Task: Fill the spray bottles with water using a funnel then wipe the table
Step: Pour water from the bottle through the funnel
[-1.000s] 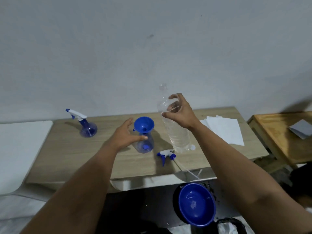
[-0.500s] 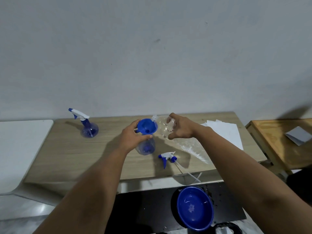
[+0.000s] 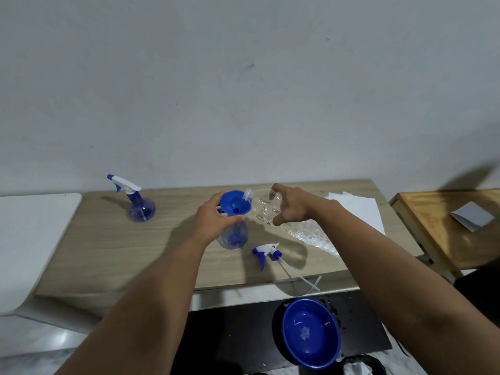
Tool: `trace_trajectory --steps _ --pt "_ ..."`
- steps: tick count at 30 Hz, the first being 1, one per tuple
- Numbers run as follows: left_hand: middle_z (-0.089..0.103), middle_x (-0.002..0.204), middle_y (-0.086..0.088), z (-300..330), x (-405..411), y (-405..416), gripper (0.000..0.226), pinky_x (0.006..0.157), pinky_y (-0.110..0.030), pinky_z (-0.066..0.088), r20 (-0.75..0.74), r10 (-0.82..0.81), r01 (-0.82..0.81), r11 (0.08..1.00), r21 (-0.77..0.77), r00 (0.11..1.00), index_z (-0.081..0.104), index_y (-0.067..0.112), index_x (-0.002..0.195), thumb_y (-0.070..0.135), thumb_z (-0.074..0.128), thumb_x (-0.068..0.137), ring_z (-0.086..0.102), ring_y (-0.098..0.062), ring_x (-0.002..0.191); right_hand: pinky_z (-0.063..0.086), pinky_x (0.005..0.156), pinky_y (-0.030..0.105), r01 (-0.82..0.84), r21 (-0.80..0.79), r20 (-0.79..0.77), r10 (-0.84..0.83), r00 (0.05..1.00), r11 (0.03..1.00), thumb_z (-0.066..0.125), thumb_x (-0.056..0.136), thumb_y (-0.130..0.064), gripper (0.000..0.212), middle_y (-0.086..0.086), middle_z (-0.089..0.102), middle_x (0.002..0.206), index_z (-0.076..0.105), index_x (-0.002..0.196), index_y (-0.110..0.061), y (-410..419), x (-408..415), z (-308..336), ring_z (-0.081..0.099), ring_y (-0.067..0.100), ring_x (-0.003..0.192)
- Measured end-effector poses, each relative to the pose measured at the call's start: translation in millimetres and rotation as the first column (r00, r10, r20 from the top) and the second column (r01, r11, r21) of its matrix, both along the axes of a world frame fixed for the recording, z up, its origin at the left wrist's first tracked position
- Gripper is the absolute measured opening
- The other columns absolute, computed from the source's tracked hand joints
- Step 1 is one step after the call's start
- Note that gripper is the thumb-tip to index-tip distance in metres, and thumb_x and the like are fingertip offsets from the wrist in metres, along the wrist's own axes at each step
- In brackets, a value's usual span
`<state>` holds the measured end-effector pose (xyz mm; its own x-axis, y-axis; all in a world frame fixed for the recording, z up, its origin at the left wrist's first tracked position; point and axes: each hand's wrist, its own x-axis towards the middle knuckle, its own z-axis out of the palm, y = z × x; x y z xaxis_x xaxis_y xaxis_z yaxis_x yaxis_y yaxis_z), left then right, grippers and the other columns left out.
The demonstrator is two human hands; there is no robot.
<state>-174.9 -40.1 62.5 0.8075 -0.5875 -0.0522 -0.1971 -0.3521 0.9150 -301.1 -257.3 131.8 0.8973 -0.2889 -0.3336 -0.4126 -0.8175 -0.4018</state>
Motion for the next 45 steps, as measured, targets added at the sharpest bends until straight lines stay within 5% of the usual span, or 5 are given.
trace_trajectory --steps 24,35,40,45 --pt "0.062 0.11 0.018 7 -3 -1 0.085 0.089 -0.029 0.054 -0.004 0.001 -0.001 1.0 0.013 1.0 0.056 0.034 0.131 0.04 0.096 0.056 0.062 -0.007 0.102 0.045 0.072 0.034 -0.066 -0.096 -0.101 0.056 0.993 0.993 0.088 0.072 -0.033 0.075 -0.004 0.062 0.082 0.045 0.133 -0.022 3 10 14 0.059 0.022 0.086" --pt "0.06 0.1 0.03 8 -5 0 0.071 0.085 -0.021 0.051 -0.009 -0.007 0.007 1.0 -0.008 1.0 0.053 0.044 0.115 0.032 0.096 0.059 0.058 0.008 0.094 0.045 0.074 0.034 -0.071 -0.094 -0.124 0.059 0.99 0.993 0.088 0.074 -0.033 0.078 -0.006 0.06 0.085 0.045 0.138 -0.021 7 9 23 0.059 0.024 0.094" --pt "0.062 0.102 0.027 7 -4 0 0.074 0.086 -0.024 0.052 -0.005 0.0 0.0 1.0 -0.005 1.0 0.056 0.043 0.119 0.035 0.096 0.057 0.062 0.0 0.096 0.046 0.073 0.034 -0.018 -0.038 -0.071 0.015 0.997 0.999 0.088 0.072 -0.034 0.077 -0.002 0.064 0.084 0.045 0.136 -0.025 6 4 18 0.06 0.023 0.089" --pt "0.068 0.109 0.02 1 0 -1 0.08 0.093 -0.027 0.053 0.001 0.014 -0.014 1.0 0.0 1.0 0.059 0.043 0.119 0.048 0.096 0.048 0.065 -0.004 0.102 0.055 0.082 0.039 0.106 0.155 0.158 -0.13 0.979 0.982 0.087 0.071 -0.024 0.065 0.006 0.071 0.096 0.053 0.125 -0.031 4 -15 2 0.065 0.026 0.089"
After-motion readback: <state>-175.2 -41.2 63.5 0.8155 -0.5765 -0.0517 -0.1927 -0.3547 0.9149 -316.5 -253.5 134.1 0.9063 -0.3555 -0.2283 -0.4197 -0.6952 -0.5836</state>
